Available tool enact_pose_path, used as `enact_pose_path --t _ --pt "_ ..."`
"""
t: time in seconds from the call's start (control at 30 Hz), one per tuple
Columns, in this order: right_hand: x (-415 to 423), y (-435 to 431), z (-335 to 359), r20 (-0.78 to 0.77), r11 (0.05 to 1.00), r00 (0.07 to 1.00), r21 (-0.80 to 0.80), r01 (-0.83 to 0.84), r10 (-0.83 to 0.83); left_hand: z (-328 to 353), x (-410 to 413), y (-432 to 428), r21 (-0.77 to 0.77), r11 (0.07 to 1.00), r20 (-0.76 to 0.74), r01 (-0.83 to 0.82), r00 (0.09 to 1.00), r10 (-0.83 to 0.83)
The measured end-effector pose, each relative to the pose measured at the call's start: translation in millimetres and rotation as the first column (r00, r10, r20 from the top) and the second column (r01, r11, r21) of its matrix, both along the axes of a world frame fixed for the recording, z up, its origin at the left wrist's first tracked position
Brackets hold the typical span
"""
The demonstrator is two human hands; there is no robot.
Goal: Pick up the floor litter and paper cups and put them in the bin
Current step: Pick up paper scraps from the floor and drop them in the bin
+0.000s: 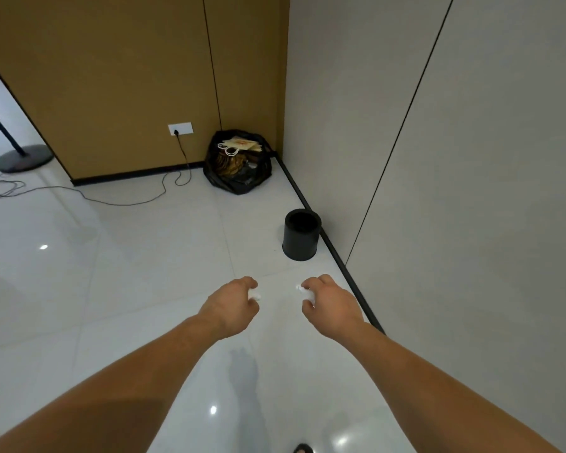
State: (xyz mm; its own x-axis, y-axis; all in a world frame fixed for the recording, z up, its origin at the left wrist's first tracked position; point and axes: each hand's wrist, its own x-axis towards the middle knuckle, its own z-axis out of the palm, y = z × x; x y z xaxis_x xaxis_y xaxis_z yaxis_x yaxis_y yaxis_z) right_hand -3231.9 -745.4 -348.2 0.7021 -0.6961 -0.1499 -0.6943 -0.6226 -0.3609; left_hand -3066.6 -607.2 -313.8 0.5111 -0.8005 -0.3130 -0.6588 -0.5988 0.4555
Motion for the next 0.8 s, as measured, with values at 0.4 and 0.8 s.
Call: enact_pose_path --t 0.4,0.8 --pt "202.8 -153.0 -8.7 -0.040 1.000 0.999 -0.017 0.026 -0.027 -18.9 197.4 -161.7 -0.027 0.998 -0.060 0.055 0.997 -0.057" --pt "326.0 -290.5 -7.4 -0.034 0.960 0.961 0.031 0.277 -0.276 -11.3 366.3 -340.6 0.000 0.962 -0.078 0.274 0.959 -0.273"
